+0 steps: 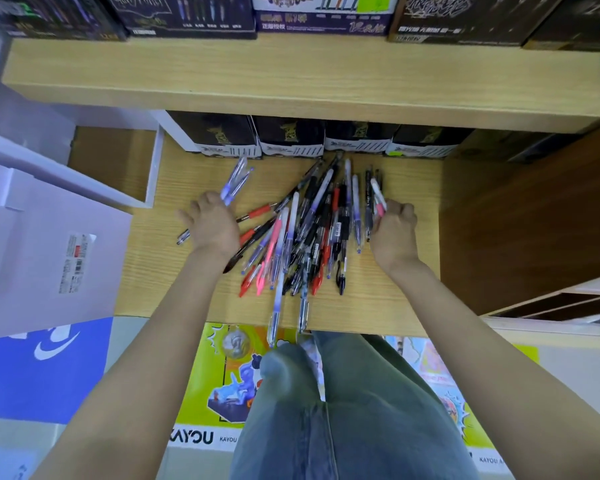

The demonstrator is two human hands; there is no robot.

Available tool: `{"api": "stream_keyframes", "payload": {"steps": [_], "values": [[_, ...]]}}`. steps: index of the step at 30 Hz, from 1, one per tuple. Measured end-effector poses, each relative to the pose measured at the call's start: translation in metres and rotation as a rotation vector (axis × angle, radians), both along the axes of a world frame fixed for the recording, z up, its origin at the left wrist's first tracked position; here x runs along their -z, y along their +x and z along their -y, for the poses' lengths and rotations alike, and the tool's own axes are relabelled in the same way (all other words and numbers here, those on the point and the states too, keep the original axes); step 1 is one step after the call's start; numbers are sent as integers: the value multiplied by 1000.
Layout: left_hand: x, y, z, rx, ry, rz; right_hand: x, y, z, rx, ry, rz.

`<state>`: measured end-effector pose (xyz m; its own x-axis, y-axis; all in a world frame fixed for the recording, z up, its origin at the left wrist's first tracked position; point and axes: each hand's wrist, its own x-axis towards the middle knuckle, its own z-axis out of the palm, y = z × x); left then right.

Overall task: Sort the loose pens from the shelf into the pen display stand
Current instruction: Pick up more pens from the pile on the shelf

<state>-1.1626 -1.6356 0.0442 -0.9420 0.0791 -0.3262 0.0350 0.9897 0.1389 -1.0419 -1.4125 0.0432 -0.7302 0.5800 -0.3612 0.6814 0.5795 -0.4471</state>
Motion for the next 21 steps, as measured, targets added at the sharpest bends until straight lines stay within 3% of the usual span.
{"api": "stream_keyframes", "payload": {"steps": [4, 9, 12, 15, 21], "values": [[-1, 23, -10, -62, 11, 51, 0, -3, 31, -56, 19, 27], [3, 48, -45, -76, 202, 62, 0, -9, 47, -98, 51, 48], [-1, 47, -47, -122, 421, 124, -4, -13, 34, -52, -81, 36], [-11, 40, -39, -215, 504, 188, -4, -12, 16, -1, -231, 22], [-36, 46, -36, -223, 668, 113, -11, -12, 0, -26, -193, -17]]}}
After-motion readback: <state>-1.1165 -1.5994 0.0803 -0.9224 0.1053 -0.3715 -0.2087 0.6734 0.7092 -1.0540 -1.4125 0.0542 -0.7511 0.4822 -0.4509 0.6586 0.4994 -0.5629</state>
